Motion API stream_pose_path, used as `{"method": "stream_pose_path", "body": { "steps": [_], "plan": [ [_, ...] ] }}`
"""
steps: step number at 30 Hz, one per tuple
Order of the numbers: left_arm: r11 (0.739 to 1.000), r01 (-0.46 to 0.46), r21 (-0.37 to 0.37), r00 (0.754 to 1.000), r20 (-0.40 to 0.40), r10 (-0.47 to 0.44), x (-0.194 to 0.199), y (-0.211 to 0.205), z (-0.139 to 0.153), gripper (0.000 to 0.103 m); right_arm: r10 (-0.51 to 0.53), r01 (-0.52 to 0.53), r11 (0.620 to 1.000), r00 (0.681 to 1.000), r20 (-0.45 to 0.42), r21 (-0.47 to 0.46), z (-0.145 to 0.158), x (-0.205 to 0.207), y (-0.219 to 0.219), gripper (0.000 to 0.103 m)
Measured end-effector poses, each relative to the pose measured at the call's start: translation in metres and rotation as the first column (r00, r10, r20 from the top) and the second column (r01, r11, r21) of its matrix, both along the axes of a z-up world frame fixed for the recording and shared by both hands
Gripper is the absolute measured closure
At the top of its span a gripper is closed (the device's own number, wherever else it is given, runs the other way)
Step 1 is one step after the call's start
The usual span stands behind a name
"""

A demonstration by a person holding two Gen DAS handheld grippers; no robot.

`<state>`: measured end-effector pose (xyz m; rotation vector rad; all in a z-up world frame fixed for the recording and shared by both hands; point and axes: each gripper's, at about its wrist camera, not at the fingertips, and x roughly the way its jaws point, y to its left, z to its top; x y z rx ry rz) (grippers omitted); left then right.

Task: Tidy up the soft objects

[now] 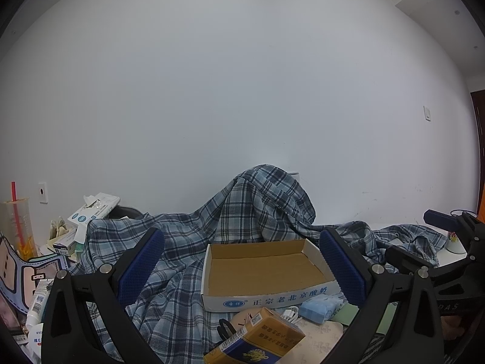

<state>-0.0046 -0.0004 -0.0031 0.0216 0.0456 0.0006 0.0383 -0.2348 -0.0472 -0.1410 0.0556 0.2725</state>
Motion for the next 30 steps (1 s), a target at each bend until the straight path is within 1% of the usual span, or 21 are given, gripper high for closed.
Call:
{"method": "stream_pose_path", "body": {
  "steps": [2, 4, 5, 7, 9, 11, 14, 17, 19, 22, 25, 28, 30],
  "plan": [
    [1.0, -0.001, 0.002, 1.0, -0.002, 0.001, 0.0, -0.001, 0.0, 0.0, 0.018, -0.018, 1.0, 1.0, -0.006, 0.002, 0.0, 0.001, -0.001, 0.0],
    [1.0, 0.004, 0.001, 1.0, -0.021, -0.004, 0.003, 0.0, 0.002, 0.0, 0.085, -0.084, 0.996, 0.996, -0.012, 0.033, 0.002, 0.001, -0.005, 0.0],
    [1.0, 0.017, -0.011, 0.999, -0.034, -0.017, 0.004, 0.003, 0.003, 0.0, 0.122, -0.121, 0.991, 0.992, -0.028, 0.056, 0.005, 0.003, -0.009, 0.0],
    [1.0, 0.014, -0.027, 0.999, -0.047, -0.015, 0.006, 0.006, 0.004, 0.0, 0.133, -0.127, 0.989, 0.987, -0.087, 0.07, 0.011, 0.011, -0.01, 0.0],
    [0.999, 0.008, -0.046, 0.997, -0.078, -0.011, 0.01, 0.01, 0.004, 0.0, 0.137, -0.128, 0.99, 0.977, -0.165, 0.065, 0.016, 0.023, -0.008, 0.0],
    [0.997, -0.001, -0.073, 0.994, -0.108, -0.007, 0.013, 0.015, 0.004, 0.0, 0.132, -0.124, 0.991, 0.967, -0.218, 0.05, 0.021, 0.032, -0.003, 0.0],
    [0.995, -0.022, -0.094, 0.991, -0.13, 0.01, 0.016, 0.021, 0.004, 0.0, 0.136, -0.129, 0.991, 0.943, -0.304, 0.045, 0.027, 0.046, 0.007, 0.0],
    [0.995, -0.048, -0.084, 0.99, -0.138, 0.036, 0.02, 0.022, 0.004, 0.0, 0.165, -0.144, 0.986, 0.913, -0.373, 0.082, 0.029, 0.06, 0.015, 0.0],
    [0.995, -0.045, -0.094, 0.987, -0.155, 0.03, 0.022, 0.024, 0.004, 0.0, 0.163, -0.14, 0.986, 0.907, -0.389, 0.087, 0.028, 0.068, 0.021, 0.0],
    [0.995, -0.035, -0.093, 0.984, -0.174, 0.019, 0.025, 0.025, 0.004, 0.0, 0.172, -0.15, 0.985, 0.905, -0.389, 0.087, 0.024, 0.074, 0.028, 0.0],
    [0.997, -0.031, -0.076, 0.981, -0.194, 0.016, 0.029, 0.021, 0.002, 0.0, 0.185, -0.168, 0.983, 0.895, -0.406, 0.077, 0.013, 0.082, 0.032, 0.0],
    [0.998, -0.03, -0.063, 0.974, -0.226, 0.015, 0.037, 0.018, -0.003, 0.0, 0.187, -0.182, 0.982, 0.867, -0.462, 0.056, -0.003, 0.096, 0.034, 0.0],
    [0.998, -0.026, -0.061, 0.969, -0.248, 0.01, 0.042, 0.018, -0.006, 0.0, 0.208, -0.204, 0.977, 0.826, -0.523, 0.066, -0.016, 0.108, 0.035, 0.0]
  ]
}}
